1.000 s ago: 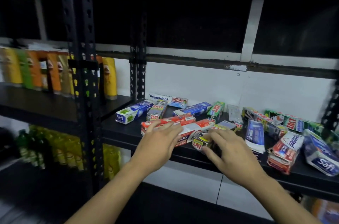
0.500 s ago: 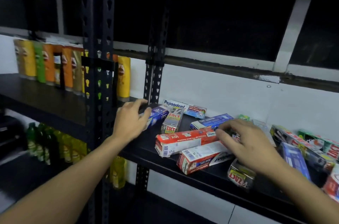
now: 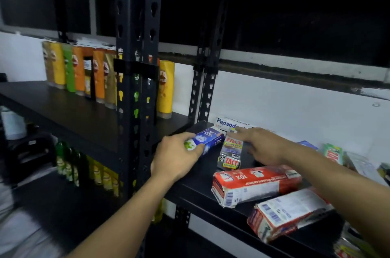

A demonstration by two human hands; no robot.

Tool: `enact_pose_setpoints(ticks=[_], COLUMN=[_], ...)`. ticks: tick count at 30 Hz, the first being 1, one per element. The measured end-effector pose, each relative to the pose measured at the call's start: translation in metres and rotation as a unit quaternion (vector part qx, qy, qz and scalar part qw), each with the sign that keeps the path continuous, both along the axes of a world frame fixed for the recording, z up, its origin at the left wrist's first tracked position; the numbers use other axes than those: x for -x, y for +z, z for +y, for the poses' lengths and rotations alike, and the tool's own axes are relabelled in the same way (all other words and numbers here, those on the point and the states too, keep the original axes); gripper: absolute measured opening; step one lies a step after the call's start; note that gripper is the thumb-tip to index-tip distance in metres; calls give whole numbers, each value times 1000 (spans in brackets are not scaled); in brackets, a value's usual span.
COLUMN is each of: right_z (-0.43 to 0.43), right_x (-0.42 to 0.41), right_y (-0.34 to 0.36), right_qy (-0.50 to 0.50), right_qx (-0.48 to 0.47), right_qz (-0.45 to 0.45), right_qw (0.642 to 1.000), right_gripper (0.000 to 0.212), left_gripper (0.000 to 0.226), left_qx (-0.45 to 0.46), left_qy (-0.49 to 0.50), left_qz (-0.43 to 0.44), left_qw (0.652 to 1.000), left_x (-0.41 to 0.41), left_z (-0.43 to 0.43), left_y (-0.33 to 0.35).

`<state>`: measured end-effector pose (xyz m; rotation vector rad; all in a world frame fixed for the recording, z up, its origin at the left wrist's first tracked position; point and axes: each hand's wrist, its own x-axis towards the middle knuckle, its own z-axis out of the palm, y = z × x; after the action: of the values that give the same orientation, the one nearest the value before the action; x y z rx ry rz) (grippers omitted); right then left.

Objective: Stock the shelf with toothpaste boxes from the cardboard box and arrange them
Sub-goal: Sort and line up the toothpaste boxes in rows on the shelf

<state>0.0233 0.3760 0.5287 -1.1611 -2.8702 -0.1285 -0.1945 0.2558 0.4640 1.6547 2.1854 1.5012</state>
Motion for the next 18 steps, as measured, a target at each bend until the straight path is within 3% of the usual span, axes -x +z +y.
enact_pose_setpoints(ticks=[3,7,11,14,18], right_z=[9,6,-6,-20,-27], right_x=[1,-10,-12,-12,-18], right_y=[-5,-2,2,10,17], right_qy=[23,26,33,39,63], right_qx=[6,48,-26,-72,-51], right_qz=[-26,19,14,32,69], right_qw=[999,998,999,996,994], right_gripper=[61,51,43,59,44], left_gripper=[40,38,36,35,21], left_qx=[-10,-11,-18,-33,-41], left_qy=[-3,-7,-17,-25,-51], left_qz=[-20,-39,-63,-86,-89], left_qw=[1000,999,998,995,994], left_x=[3,6,7,6,5], left_z=[2,5,6,5,2], left_y=[-1,-2,-4,-4,-3])
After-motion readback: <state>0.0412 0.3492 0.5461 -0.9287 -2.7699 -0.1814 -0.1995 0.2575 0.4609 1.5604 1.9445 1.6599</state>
